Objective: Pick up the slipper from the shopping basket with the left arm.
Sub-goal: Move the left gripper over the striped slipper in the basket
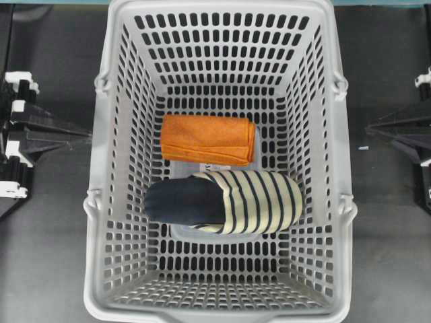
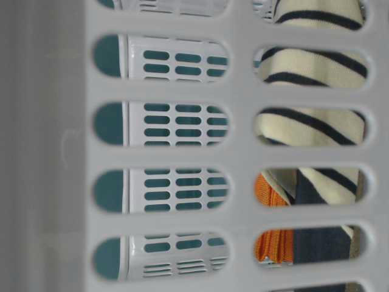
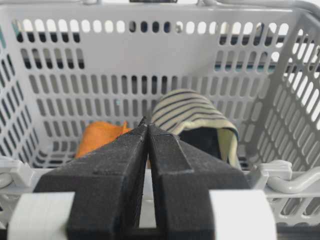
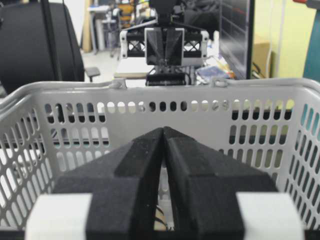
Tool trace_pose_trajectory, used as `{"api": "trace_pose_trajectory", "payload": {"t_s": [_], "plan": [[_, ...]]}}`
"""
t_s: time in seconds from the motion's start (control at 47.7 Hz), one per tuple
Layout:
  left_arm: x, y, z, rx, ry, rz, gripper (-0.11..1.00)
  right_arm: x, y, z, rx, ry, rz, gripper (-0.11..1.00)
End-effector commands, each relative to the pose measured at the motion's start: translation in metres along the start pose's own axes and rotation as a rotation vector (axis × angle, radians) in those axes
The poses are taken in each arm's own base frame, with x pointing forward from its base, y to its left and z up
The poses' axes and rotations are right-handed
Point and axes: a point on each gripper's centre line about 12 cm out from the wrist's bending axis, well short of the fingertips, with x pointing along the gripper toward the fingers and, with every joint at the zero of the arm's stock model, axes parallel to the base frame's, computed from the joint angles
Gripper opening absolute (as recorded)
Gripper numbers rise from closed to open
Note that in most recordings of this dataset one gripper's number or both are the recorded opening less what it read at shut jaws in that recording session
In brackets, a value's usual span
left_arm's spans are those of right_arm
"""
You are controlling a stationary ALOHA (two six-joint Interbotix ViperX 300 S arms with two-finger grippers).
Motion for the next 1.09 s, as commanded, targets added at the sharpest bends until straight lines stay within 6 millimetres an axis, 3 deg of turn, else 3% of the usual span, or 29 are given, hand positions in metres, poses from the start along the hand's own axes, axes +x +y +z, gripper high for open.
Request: {"api": "trace_pose_trajectory", "payload": {"t_s": [0.0,0.084,0.314,0.524,0.839,1.069], "plan": [[0.010,-0.007,0.020,-0.002,0.005,-0.038,0.06,0.003,0.001,0.003,0.008,-0.006,0.004,0.00],[0.020,-0.011,0.029,-0.035,0.073,-0.051,0.00,0.001,0.002,0.002,0.023,-0.003,0.007,0.00],[0.057,-0.018,0.061,-0.056,0.281,-0.058,0.00,0.000,0.002,-0.002,0.045,0.029,0.010,0.00],[0.108,-0.025,0.075,-0.045,0.486,-0.057,0.00,0.000,0.002,-0.002,0.047,0.033,0.010,0.00],[0.199,-0.037,0.050,-0.024,0.802,-0.043,0.00,-0.001,0.003,-0.002,0.047,0.037,0.015,0.00],[0.243,-0.043,0.022,-0.011,0.984,-0.032,0.03,-0.003,0.004,-0.003,0.047,0.050,0.018,0.00]]}}
